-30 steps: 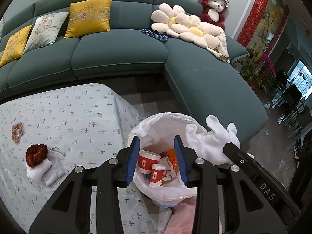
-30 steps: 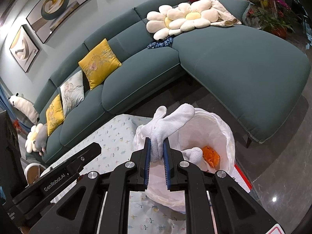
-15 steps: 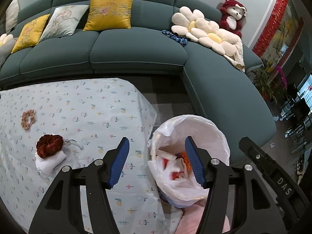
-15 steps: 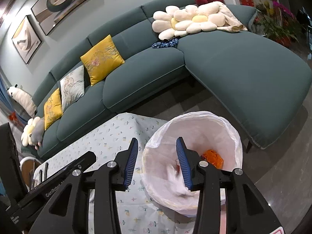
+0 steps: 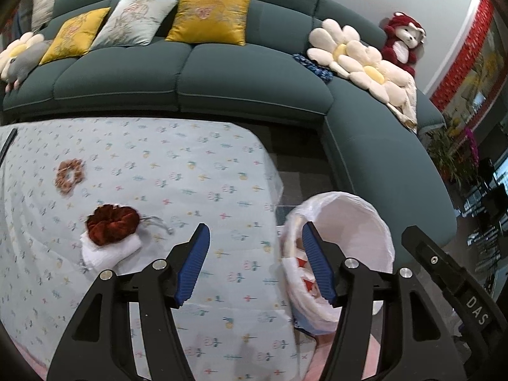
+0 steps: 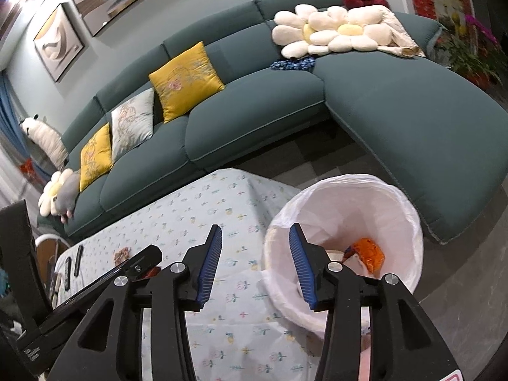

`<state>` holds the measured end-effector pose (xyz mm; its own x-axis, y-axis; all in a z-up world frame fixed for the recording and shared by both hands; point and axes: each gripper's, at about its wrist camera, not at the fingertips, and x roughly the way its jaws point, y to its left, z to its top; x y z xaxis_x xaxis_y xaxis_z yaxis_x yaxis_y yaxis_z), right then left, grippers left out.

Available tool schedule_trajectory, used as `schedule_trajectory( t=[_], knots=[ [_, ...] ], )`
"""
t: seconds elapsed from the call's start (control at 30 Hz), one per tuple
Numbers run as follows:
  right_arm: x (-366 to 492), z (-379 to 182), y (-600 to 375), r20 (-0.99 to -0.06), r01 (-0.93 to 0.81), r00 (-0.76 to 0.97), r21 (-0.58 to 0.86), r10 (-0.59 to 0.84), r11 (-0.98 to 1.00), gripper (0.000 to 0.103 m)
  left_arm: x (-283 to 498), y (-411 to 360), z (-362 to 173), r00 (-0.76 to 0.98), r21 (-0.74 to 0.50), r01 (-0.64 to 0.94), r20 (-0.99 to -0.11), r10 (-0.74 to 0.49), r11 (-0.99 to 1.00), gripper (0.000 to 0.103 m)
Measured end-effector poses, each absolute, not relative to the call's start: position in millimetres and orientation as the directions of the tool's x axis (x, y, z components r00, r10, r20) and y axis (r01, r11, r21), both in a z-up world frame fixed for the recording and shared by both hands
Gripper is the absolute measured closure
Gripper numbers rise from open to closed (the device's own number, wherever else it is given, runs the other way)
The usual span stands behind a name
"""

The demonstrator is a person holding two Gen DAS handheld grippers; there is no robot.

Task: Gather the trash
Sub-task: 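Grasp the white cloth with the left gripper while the right grasps the dark red scrunchie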

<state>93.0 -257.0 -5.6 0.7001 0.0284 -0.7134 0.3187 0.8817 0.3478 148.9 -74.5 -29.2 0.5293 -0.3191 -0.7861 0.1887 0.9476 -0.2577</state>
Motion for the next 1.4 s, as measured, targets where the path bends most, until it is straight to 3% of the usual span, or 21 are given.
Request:
schedule_trajectory(
  t=[0.17,0.87,1.13,1.4],
  knots=[
    [102.0,-6.9,-228.5,-0.720,0.281,0.691,0.343,0.059,0.896,0.057,149.3,-37.3,-36.8,0.544,-0.253,0.117,-0.792,-0.275,0.960,0.038],
    [143.3,-43.4,-116.5,-0.788,0.152,0.594,0.311,0.165,0.938,0.053,155.6,101.3,-106.9,0.462,-0.287,-0.146,-0.866,-0.191,0.947,0.038],
    [179.7,-81.4,-79.7,-0.831,0.140,0.508,0.337,0.225,0.931,0.053,171.3,112.4,-139.5,0.395,-0.306,-0.142,-0.890,-0.229,0.941,0.044],
    [218.2,-117.7,-46.0,-0.868,0.123,0.424,0.337,0.258,0.933,0.053,188.8,120.8,-171.0,0.328,-0.352,-0.156,-0.900,-0.288,0.923,0.058]
  ],
)
